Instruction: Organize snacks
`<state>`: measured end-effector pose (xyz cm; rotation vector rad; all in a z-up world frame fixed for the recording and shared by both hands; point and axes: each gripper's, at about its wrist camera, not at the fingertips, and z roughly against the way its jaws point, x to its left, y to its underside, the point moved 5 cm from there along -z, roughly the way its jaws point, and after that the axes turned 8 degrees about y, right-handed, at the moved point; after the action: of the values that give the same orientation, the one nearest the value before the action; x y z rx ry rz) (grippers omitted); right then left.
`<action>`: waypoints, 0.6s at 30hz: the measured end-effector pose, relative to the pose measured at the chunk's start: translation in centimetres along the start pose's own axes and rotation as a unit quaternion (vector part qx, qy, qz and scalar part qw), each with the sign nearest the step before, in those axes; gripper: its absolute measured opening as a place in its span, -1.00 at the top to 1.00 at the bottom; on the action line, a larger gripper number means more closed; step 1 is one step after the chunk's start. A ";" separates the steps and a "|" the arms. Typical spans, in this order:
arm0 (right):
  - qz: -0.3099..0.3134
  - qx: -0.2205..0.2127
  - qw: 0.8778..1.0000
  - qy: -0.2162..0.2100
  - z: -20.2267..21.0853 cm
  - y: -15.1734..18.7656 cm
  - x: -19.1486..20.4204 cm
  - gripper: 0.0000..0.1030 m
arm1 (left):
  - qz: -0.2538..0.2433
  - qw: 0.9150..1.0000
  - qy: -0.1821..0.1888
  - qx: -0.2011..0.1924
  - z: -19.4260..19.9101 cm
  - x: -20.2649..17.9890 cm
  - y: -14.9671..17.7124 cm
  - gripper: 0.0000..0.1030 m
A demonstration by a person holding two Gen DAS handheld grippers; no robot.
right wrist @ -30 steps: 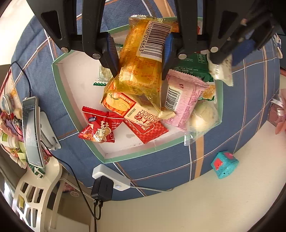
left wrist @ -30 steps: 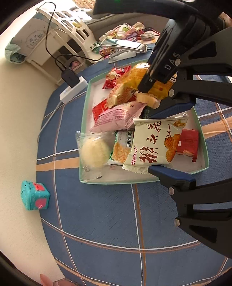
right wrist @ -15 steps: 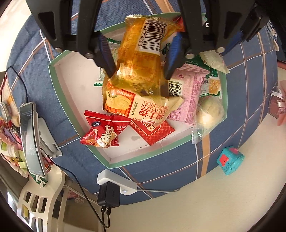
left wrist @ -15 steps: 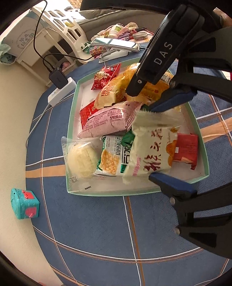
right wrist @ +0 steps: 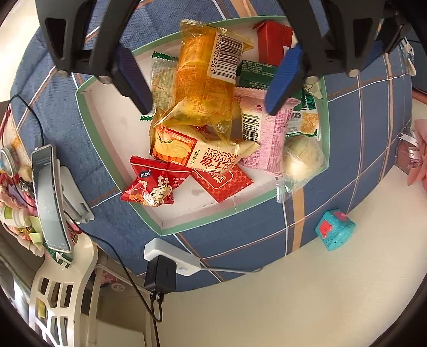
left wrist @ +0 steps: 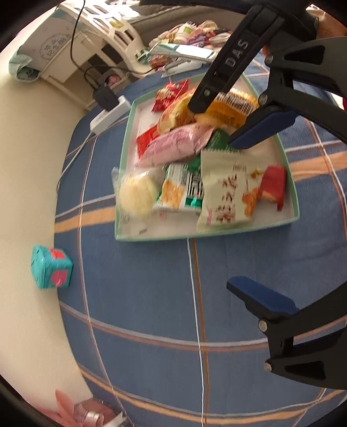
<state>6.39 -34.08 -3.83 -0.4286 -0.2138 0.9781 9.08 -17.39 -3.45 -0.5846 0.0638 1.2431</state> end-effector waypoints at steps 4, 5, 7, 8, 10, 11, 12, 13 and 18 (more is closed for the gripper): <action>0.006 -0.013 1.000 -0.001 0.5 0.4 0.2 -1.00 | 0.005 0.998 -0.063 -0.031 1.6 2.5 -0.2 -0.91; 0.008 -0.017 1.000 -0.001 0.6 0.5 0.3 -1.00 | 0.007 0.997 -0.072 -0.035 1.9 2.9 -0.2 -0.91; 0.013 -0.025 1.000 0.000 0.9 0.8 0.5 -1.00 | 0.014 0.995 -0.089 -0.043 2.6 4.1 -0.1 -0.91; 0.016 -0.027 0.999 0.001 1.0 0.9 0.7 -1.00 | 0.017 0.995 -0.092 -0.045 2.8 4.5 -0.1 -0.91; 0.023 -0.031 0.999 0.002 1.4 1.3 1.0 -1.00 | 0.025 0.993 -0.102 -0.052 3.6 5.5 0.2 -0.91; 0.027 -0.034 0.999 0.001 1.6 1.5 1.2 -1.00 | 0.027 0.993 -0.105 -0.056 3.9 5.7 0.3 -0.91; 0.033 -0.037 0.999 0.000 1.9 1.8 1.5 -1.00 | 0.029 0.992 -0.111 -0.061 4.4 6.0 0.5 -0.91; 0.039 -0.040 0.998 -0.001 2.1 2.0 1.8 -1.00 | 0.032 0.990 -0.122 -0.070 5.0 6.4 0.7 -0.91; 0.074 -0.050 0.996 -0.006 3.3 3.7 3.5 -1.00 | 0.045 0.985 -0.145 -0.081 6.6 7.1 1.7 -0.91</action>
<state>4.30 -28.50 -2.52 -0.5357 -0.2457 1.1195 8.17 -7.91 -0.96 -0.5389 -0.2592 1.4192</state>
